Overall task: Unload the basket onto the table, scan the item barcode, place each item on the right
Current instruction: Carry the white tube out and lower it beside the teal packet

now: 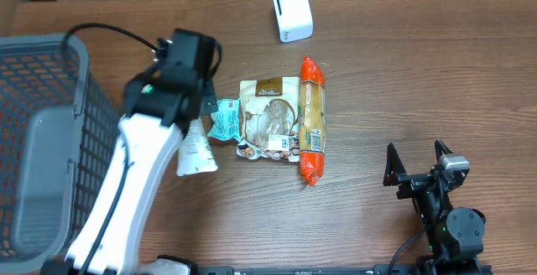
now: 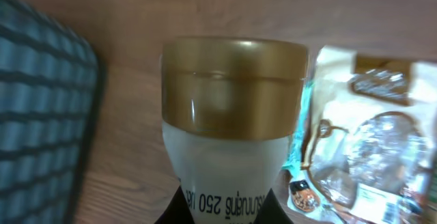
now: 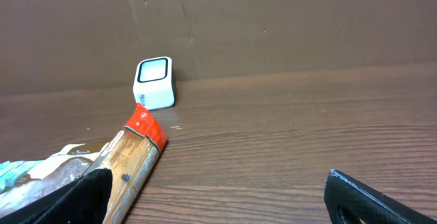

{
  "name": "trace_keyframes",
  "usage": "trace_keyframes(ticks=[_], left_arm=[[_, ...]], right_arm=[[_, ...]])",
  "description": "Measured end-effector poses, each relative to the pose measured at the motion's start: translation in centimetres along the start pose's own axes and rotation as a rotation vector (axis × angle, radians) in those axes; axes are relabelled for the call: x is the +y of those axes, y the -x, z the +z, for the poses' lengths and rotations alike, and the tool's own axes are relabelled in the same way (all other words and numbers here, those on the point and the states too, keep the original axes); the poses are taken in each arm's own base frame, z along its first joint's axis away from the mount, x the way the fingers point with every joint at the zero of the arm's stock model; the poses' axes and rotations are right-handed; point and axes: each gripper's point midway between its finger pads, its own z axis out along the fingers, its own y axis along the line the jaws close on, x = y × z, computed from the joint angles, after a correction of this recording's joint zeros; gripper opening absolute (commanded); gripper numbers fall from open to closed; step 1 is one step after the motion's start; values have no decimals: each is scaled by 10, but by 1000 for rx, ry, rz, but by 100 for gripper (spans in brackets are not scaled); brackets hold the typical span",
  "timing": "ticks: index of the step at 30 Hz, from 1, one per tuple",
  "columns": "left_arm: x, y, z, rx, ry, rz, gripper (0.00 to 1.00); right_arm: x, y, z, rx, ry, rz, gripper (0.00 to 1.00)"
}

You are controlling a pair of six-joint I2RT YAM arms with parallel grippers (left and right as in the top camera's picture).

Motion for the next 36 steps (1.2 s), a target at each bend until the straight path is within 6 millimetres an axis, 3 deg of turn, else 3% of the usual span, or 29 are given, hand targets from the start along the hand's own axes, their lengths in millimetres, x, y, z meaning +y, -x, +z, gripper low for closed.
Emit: trace_keyframes(ticks=[3,9,20,29,36], left_arm=[[-10,-8,31,48,21,-4,4],[-21,-9,70,76,32,71,4],[0,14,138,56,66,174,4],[-21,1,197,101,38,274,4],[-32,-11,209,141,-9,275,4]], right_arm=[[0,0,0,0,0,0,100],[0,0,0,0,0,-1,100],[0,0,0,0,0,0,100],[0,0,0,0,0,0,100],[0,0,0,0,0,0,100]])
